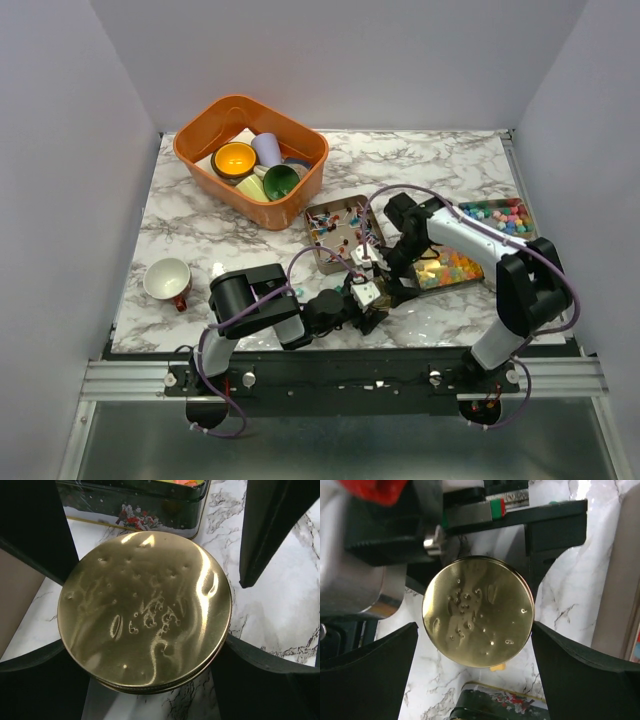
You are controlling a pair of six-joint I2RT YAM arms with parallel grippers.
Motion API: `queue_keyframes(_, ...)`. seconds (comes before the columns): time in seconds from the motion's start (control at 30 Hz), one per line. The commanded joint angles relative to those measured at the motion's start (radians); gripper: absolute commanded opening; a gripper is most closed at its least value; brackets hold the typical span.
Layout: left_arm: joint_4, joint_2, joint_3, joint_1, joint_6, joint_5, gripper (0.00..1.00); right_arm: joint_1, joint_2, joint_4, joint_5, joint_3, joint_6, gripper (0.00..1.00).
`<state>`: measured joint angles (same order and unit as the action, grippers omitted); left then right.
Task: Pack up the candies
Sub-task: Screw the bottle lid onto the packing bottle.
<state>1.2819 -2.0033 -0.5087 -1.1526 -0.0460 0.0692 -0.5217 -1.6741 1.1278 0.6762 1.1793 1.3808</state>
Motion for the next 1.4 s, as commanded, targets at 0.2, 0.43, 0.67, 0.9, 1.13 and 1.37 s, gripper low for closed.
queue_keyframes(0.2,-0.216,-0.063,0.025,0.014,0.026,0.061,0.00,0.012,0.191,-0.014,-0.130,-0.228,-0.008,1.00)
queue_keyframes(0.43,-0.222,-0.069,0.019,0.014,0.018,0.057,0.00,0.040,0.330,0.019,-0.132,-0.290,-0.060,1.00)
queue_keyframes(0.67,-0.220,-0.068,0.019,0.014,0.032,0.035,0.00,0.103,0.304,-0.026,-0.035,-0.164,-0.160,1.00)
queue_keyframes(0.9,-0.236,-0.074,0.013,0.014,0.026,0.032,0.00,0.058,0.059,-0.013,0.100,0.064,-0.152,1.00)
queue_keyframes(1.13,-0.239,-0.068,0.015,0.013,0.032,0.037,0.00,0.008,-0.058,0.075,0.033,0.118,-0.016,1.00)
queue_keyframes(1.37,-0.242,-0.072,0.012,0.013,0.023,0.040,0.00,0.008,-0.004,0.069,-0.035,0.013,0.006,1.00)
